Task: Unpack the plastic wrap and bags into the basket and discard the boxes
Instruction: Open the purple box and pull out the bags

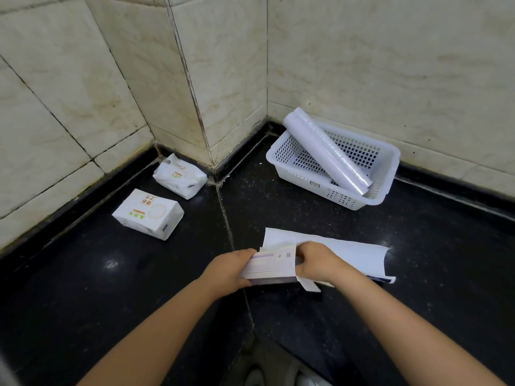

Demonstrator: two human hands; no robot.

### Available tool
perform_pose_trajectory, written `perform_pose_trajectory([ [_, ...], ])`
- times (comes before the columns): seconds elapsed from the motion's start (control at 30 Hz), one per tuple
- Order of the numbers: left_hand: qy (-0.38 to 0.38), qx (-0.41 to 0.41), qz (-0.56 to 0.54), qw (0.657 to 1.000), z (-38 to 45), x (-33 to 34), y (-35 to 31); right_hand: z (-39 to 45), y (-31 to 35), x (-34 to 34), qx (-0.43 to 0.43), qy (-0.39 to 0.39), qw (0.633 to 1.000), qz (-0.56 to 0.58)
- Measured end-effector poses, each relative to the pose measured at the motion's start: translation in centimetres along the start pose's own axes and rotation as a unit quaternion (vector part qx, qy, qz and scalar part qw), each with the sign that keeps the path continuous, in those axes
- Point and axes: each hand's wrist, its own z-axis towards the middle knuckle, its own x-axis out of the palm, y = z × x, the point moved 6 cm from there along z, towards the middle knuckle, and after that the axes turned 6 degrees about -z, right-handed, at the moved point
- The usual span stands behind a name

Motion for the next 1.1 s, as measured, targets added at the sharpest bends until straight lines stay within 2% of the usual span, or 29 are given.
perform_pose_trajectory([
  [0.13, 0.016, 0.012, 0.010, 1.000, 0.4, 0.1, -0.9, -0.5, -1.0, 0.8, 0.030, 0.093, 0.995, -0.001],
  [0.23, 0.022, 0.018, 0.005, 1.000, 0.6, 0.2, -1.2, -1.0, -1.5, 1.3, 0.030, 0.108, 0.992, 0.052],
  [0.37, 0.022, 0.016, 0.011, 1.000, 0.6, 0.1, -1.2, -1.3, -1.1, 1.7, -0.007, 0.001, 0.989, 0.148],
  [0.53, 0.021, 0.020, 0.038, 0.999, 0.6, -0.8, -0.6, -3.4, -3.1, -1.1, -0.041, -0.088, 0.990, 0.105],
  [0.77, 0.055, 0.035, 0.156, 0.986, 1.8, -1.4, -1.5, -8.1, -11.0, -7.3, 0.030, -0.098, 0.989, 0.108],
  [0.87, 0.107, 0.070, 0.226, 0.966, 2.3, -0.2, -2.2, -10.1, -13.1, -10.3, 0.049, -0.145, 0.973, 0.170],
  [0.97, 0.163, 0.101, 0.242, 0.951, 2.7, 0.1, -2.9, -9.8, -12.4, -12.8, 0.056, -0.208, 0.951, 0.222],
  [1.03, 0.158, 0.117, 0.219, 0.956, 3.3, -0.8, -3.6, -7.5, -11.1, -14.0, 0.051, -0.258, 0.942, 0.207],
  [1.1, 0.112, 0.129, 0.183, 0.968, 4.2, -2.4, -4.2, -4.5, -9.6, -15.0, 0.052, -0.308, 0.934, 0.171],
])
